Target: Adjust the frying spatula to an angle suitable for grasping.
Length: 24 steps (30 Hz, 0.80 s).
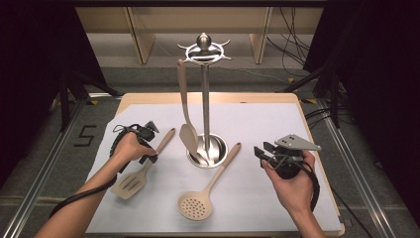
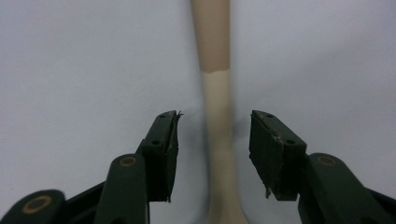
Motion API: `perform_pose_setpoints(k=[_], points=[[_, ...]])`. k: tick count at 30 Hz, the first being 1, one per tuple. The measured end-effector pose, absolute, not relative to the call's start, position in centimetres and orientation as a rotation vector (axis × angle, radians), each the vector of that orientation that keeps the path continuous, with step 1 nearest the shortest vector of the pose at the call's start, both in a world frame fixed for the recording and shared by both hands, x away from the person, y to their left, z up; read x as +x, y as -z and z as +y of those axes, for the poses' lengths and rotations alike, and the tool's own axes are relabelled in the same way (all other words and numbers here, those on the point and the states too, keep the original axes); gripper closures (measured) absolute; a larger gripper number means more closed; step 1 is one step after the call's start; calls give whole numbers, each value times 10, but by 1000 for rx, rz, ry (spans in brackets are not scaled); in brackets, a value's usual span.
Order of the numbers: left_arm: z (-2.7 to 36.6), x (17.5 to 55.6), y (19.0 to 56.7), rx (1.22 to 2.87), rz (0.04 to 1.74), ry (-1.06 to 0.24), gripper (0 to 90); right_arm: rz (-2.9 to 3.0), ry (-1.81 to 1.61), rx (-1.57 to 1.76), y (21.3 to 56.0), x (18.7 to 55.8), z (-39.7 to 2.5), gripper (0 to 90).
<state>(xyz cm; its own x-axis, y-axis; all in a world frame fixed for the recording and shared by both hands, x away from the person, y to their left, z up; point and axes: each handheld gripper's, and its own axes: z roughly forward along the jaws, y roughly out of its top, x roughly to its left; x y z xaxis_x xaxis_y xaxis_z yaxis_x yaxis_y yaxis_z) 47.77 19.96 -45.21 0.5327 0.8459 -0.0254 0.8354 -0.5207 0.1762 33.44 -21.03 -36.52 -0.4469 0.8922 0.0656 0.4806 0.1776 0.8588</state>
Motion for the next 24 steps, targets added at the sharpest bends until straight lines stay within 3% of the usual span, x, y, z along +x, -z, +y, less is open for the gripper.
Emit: perform_pose_setpoints(k=[5,10,15,24], points=[[197,482,460,2631,1418,-67,547,2009,-1199,1299,364,334,-210,623],[193,481,462,2624,1423,-174,584,1993,-1205,1295,364,333,-211,624],[189,482,459,2655,1467,-95,635,2010,-1204,1288,363,333,-213,623],[188,484,459,2675,1502,-79,773,2003,-1210,1281,361,331,-214,625]])
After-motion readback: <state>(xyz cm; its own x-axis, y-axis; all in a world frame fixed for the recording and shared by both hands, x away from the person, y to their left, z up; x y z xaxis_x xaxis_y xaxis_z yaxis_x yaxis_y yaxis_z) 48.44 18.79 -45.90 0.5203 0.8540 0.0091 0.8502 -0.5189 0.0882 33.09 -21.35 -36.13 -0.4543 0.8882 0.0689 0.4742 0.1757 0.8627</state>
